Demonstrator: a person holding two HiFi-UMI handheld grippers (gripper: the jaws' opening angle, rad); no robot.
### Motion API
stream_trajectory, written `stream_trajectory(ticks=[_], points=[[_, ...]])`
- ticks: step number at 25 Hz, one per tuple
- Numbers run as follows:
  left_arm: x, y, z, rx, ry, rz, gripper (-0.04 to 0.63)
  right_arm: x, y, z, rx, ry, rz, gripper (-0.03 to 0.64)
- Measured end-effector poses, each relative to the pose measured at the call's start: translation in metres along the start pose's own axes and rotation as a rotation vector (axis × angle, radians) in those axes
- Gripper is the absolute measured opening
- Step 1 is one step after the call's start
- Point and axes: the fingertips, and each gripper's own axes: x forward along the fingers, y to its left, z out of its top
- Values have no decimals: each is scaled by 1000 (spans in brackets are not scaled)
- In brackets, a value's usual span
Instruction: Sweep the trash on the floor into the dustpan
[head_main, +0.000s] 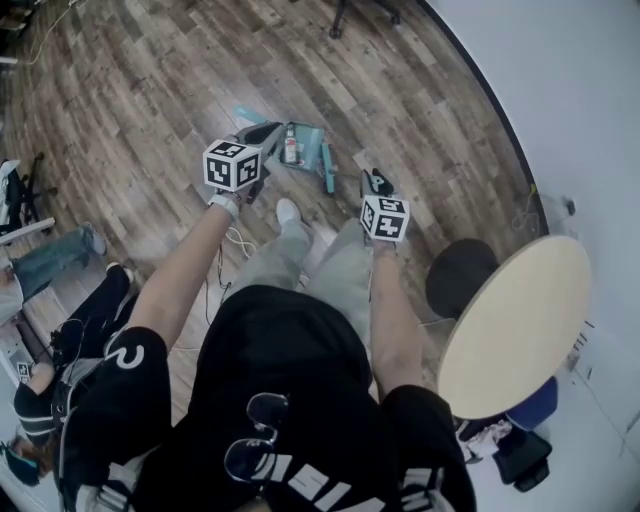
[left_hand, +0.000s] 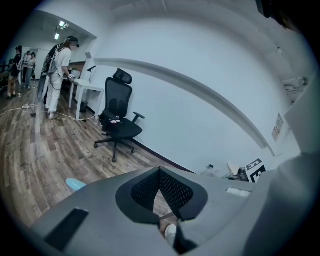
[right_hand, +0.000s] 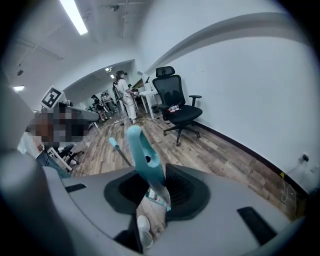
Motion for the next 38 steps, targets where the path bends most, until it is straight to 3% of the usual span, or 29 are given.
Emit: stream_trajectory(ticks=[7, 14, 24, 30, 38], points=[[37, -70, 2, 59, 31, -70, -3, -72, -71, -6, 28, -25, -108, 87], [86, -161, -3, 116, 75, -149, -3, -158, -168, -39, 185, -83, -242, 87], [134, -278, -38, 209, 151, -261, -3, -247, -255, -132, 355, -82, -417, 89], [134, -277, -70, 216, 199, -292, -3, -245, -239, -198, 416, -6, -467, 92], [114, -207, -103, 190, 253, -284, -3, -191, -172, -225, 467, 5, -447, 94]])
